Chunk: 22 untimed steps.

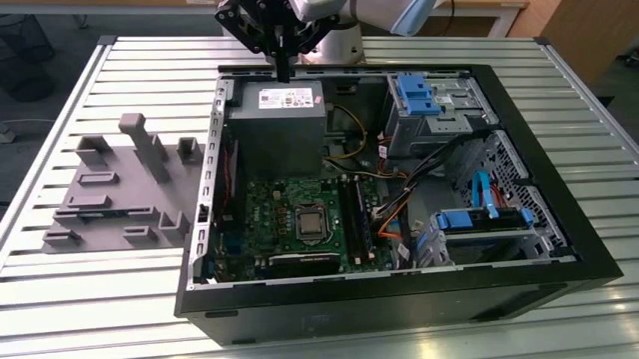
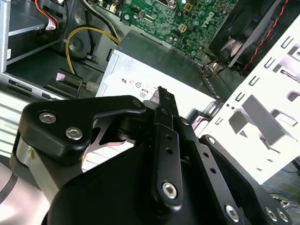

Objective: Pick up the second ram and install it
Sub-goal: 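Reach for the second ram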

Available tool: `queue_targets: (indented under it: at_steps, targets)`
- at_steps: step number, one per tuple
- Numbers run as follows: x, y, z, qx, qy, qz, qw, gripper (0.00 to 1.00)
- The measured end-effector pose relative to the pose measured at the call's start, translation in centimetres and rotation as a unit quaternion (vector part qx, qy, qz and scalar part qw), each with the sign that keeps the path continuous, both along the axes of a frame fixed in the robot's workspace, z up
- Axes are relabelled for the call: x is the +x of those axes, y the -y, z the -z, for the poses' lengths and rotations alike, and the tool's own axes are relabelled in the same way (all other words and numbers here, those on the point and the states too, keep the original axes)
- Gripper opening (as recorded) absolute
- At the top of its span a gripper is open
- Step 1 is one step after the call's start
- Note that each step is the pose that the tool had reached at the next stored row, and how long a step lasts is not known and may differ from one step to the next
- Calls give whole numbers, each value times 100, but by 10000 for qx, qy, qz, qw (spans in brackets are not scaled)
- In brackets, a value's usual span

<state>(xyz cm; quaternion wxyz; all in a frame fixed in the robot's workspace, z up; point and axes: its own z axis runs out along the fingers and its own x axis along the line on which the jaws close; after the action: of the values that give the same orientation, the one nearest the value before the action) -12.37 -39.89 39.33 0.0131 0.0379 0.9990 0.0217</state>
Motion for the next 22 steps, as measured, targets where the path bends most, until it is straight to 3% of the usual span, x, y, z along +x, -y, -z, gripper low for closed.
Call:
queue_targets:
  at_steps: [22]
  targets:
    - [-57,0,3,0,0,0,10000,11]
